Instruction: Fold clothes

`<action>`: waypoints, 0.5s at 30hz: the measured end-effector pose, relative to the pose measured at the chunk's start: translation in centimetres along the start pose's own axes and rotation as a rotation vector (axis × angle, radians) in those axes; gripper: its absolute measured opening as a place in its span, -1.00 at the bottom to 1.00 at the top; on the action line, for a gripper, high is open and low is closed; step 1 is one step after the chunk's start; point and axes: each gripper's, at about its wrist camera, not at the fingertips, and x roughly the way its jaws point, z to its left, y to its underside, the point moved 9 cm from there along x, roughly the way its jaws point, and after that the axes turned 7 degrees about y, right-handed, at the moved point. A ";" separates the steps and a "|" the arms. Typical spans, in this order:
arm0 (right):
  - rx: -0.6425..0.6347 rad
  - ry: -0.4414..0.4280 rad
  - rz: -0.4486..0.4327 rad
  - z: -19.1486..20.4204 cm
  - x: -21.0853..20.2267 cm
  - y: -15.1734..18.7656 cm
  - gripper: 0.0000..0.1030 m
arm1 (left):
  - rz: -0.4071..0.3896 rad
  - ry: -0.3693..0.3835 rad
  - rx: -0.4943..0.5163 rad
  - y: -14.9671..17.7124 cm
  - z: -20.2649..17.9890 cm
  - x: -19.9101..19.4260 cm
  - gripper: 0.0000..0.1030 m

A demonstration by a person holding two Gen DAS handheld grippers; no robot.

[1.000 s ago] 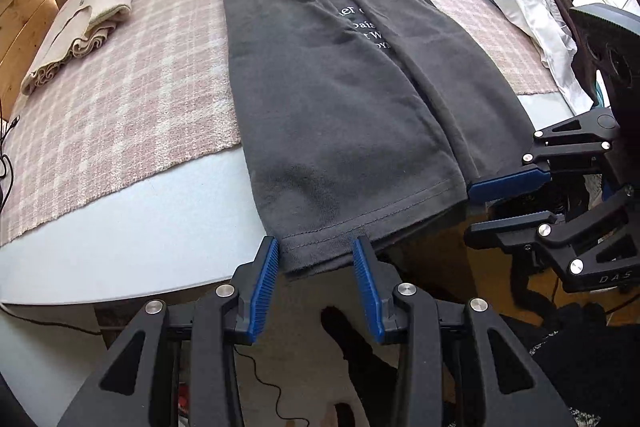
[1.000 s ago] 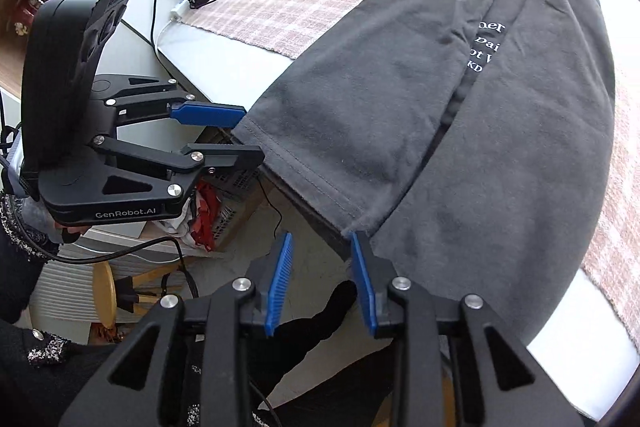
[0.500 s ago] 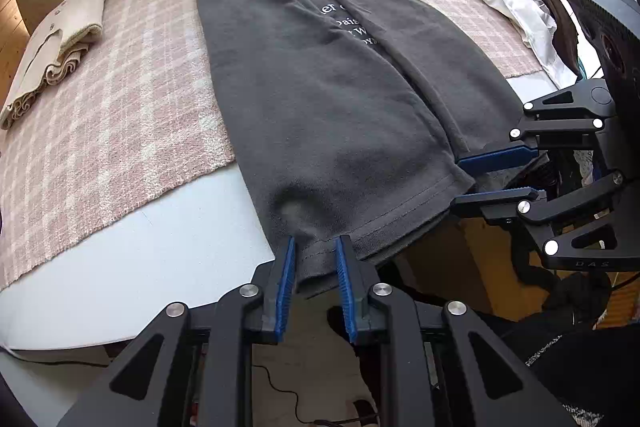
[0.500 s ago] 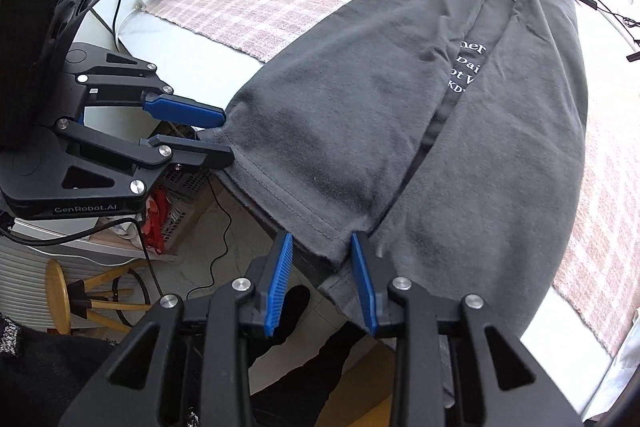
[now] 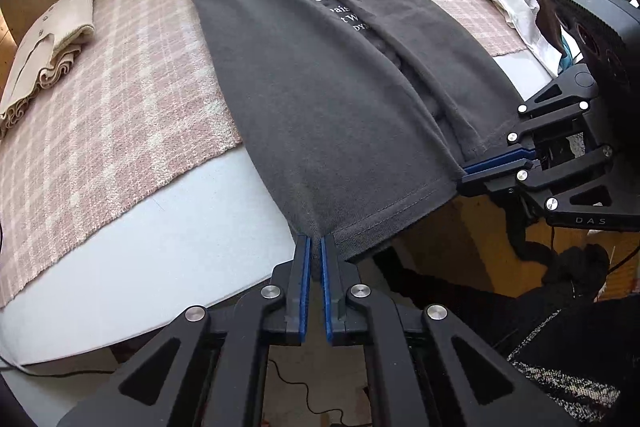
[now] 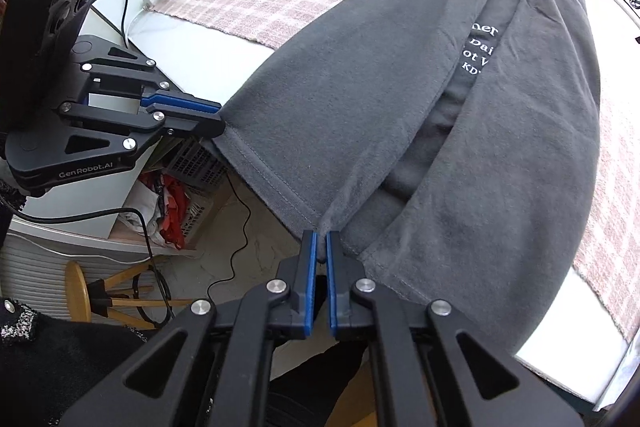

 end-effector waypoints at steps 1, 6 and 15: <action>-0.008 0.007 0.008 0.1 0.1 0.0 -0.90 | 0.004 -0.014 0.016 -0.1 -0.2 0.2 -0.89; 0.036 -0.063 -0.023 -0.5 -4.2 -0.4 -0.71 | -0.014 0.036 0.008 -0.4 -0.9 -2.3 -0.78; 0.116 0.025 -0.334 -8.6 -17.9 -12.2 -0.65 | -0.198 0.069 0.002 -5.0 3.1 -11.0 -0.65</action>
